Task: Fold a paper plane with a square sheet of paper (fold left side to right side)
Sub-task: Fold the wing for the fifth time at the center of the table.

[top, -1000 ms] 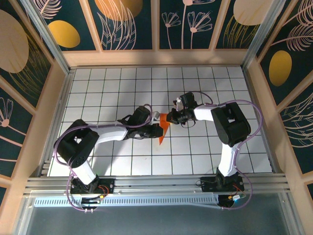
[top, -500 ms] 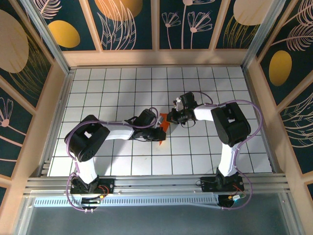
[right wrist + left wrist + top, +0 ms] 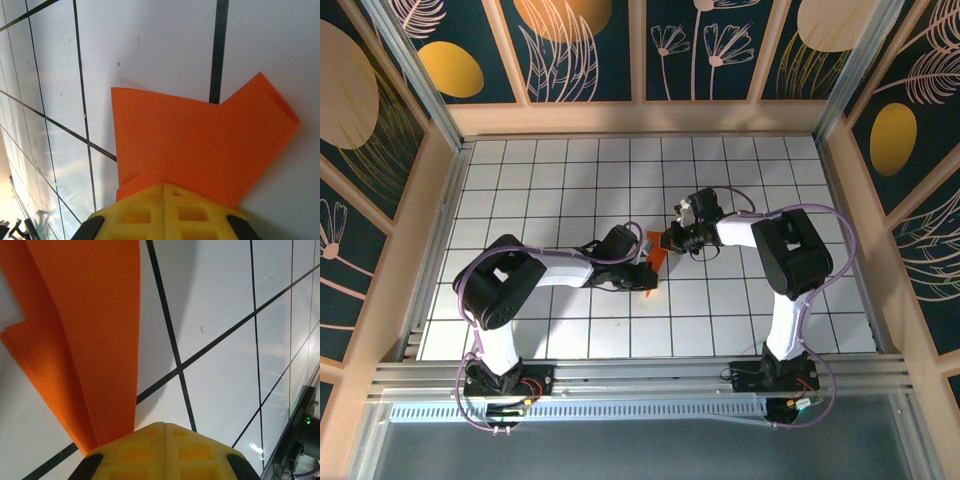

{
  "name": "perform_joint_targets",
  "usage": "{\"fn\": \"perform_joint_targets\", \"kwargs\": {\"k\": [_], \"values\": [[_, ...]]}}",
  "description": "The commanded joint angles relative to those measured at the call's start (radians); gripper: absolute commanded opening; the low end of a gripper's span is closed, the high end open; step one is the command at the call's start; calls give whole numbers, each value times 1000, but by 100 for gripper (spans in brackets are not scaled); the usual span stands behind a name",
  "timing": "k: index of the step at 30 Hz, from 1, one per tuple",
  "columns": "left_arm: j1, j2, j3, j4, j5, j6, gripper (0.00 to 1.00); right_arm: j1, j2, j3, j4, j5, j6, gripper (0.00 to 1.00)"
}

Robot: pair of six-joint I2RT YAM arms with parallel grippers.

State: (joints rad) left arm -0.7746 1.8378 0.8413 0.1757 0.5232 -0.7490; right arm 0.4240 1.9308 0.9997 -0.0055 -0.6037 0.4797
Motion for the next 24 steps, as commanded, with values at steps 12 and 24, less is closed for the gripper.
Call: {"fn": "perform_joint_targets", "kwargs": {"k": [12,24], "values": [[-29,11,-45,33,19,-33,0,-16,62,-17,-94,113,-16,0],[-39,-27,-103,25,0,-40,0,-17,60,-13,-105,121,-20,0]]}}
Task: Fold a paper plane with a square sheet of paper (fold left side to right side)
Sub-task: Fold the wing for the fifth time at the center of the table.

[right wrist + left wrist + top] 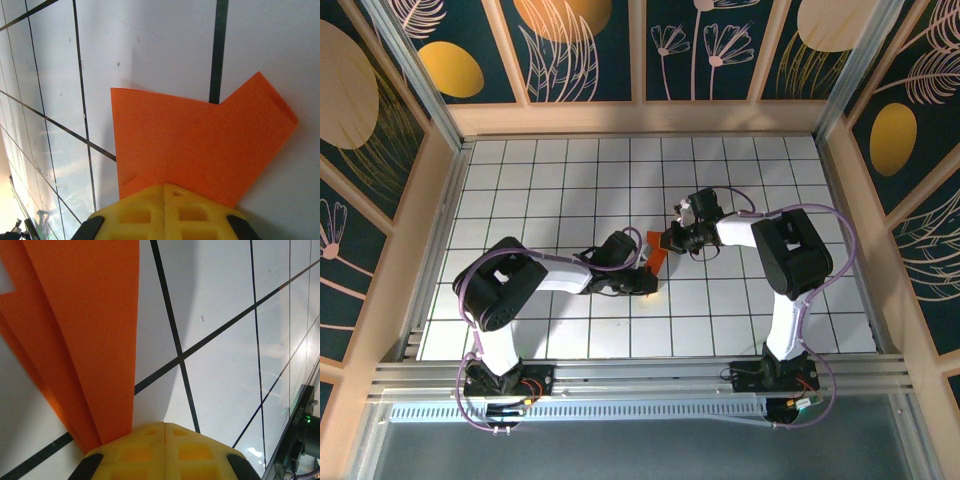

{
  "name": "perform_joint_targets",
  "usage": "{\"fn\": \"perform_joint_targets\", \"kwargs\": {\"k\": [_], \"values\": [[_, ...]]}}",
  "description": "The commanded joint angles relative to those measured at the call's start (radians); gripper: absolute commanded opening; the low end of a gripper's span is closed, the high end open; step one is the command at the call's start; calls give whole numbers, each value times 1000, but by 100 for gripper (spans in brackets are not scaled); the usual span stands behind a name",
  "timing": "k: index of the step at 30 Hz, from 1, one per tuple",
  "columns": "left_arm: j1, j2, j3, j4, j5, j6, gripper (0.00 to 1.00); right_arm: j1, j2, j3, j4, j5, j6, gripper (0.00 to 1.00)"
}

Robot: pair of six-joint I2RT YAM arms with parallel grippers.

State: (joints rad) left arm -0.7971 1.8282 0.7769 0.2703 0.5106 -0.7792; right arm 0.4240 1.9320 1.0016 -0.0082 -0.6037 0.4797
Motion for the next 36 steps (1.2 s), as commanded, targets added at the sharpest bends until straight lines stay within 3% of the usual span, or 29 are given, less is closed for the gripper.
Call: {"fn": "perform_joint_targets", "kwargs": {"k": [1,14,23,36], "values": [[-18,-22,-43,-72,14,-9,0,-16,58,-16,-102,122,-20,0],[-29,-108,-128,-93,-2,12,0,-16,58,-12,-108,122,-19,0],[3,-278,-131,-21,27,-30,0,-11,64,-2,-112,121,-22,0],[61,-10,87,-75,32,59,0,-4,72,5,-115,117,-21,0]]}}
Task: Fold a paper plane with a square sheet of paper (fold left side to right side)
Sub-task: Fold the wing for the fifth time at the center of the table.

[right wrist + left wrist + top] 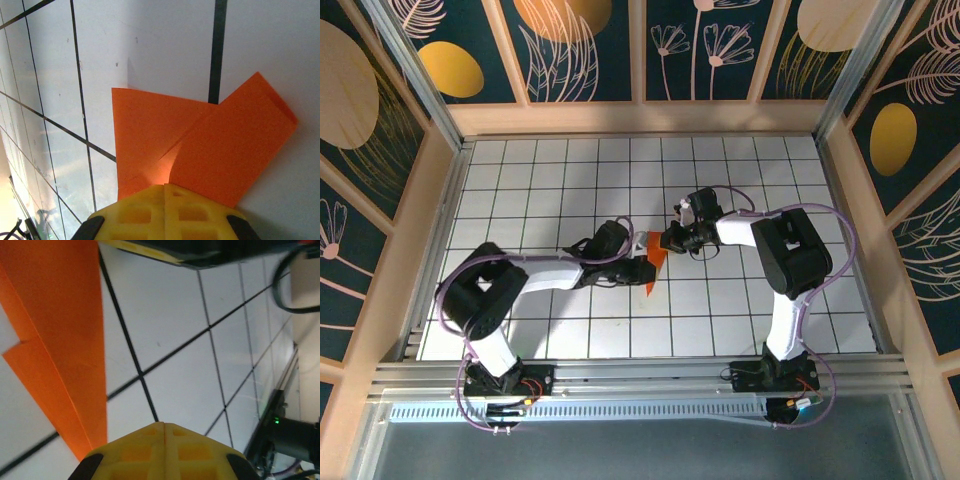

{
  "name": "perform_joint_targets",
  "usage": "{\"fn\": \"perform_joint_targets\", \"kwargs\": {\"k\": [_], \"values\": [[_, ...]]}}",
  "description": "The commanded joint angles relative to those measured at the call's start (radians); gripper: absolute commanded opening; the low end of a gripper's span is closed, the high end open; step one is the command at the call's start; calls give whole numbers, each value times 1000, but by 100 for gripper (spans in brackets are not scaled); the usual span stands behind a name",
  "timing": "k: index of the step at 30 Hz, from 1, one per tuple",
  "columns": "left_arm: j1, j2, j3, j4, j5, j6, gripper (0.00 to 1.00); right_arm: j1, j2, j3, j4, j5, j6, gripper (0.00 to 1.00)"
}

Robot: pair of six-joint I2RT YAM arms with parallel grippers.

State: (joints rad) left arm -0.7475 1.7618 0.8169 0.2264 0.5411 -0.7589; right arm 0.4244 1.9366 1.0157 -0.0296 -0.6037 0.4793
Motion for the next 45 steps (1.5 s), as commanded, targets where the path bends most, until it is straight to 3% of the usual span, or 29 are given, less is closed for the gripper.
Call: {"fn": "perform_joint_targets", "kwargs": {"k": [1,10,24,31,40,45], "values": [[14,74,63,-36,-3,42,0,-4,67,-8,-93,117,-21,0],[16,155,117,-45,-6,57,0,-4,66,-8,-95,118,-22,0],[-13,109,-12,-73,31,93,0,-4,74,9,-122,129,-43,0],[-57,23,-105,-63,44,92,0,-12,101,72,-153,125,-72,0],[-44,-172,-172,48,-12,-1,4,-20,103,182,-194,98,-148,0],[13,-288,-176,66,-121,-17,15,-20,34,253,-262,160,-190,16]]}}
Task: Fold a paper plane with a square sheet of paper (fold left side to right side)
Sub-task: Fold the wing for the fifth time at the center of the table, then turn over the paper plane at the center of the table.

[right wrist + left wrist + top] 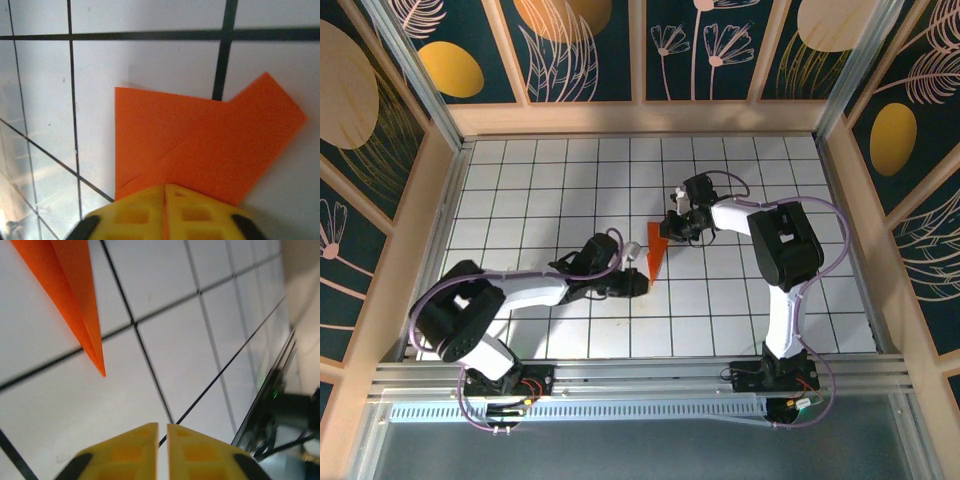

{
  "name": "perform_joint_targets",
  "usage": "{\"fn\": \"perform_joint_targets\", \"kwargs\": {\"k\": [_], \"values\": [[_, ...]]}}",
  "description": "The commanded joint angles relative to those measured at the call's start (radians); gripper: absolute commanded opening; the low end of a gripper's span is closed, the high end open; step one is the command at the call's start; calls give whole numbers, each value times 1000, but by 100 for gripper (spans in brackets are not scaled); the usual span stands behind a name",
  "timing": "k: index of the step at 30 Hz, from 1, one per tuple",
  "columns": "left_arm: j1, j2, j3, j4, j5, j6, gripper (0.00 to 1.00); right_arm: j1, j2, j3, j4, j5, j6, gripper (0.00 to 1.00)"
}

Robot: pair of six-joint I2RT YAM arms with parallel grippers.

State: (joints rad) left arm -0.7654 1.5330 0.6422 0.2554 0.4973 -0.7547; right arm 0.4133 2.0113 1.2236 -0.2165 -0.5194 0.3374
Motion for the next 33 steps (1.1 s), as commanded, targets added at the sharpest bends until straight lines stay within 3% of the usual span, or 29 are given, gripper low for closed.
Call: {"fn": "perform_joint_targets", "kwargs": {"k": [1,8,14,19,24,33], "values": [[47,-86,-8,31,-115,-21,16,-9,-63,51,-88,98,-54,21],[81,-273,-52,-85,-520,-58,40,1,-229,53,-185,293,-63,52],[81,-419,-124,-105,-747,-79,65,41,-340,25,-268,469,-29,73],[81,-485,-147,-152,-844,-65,76,95,-373,8,-318,558,15,84],[81,-533,-174,-166,-892,-71,79,175,-370,11,-361,659,54,99],[82,-623,-237,-153,-897,-72,86,281,-340,-9,-369,699,186,99]]}}
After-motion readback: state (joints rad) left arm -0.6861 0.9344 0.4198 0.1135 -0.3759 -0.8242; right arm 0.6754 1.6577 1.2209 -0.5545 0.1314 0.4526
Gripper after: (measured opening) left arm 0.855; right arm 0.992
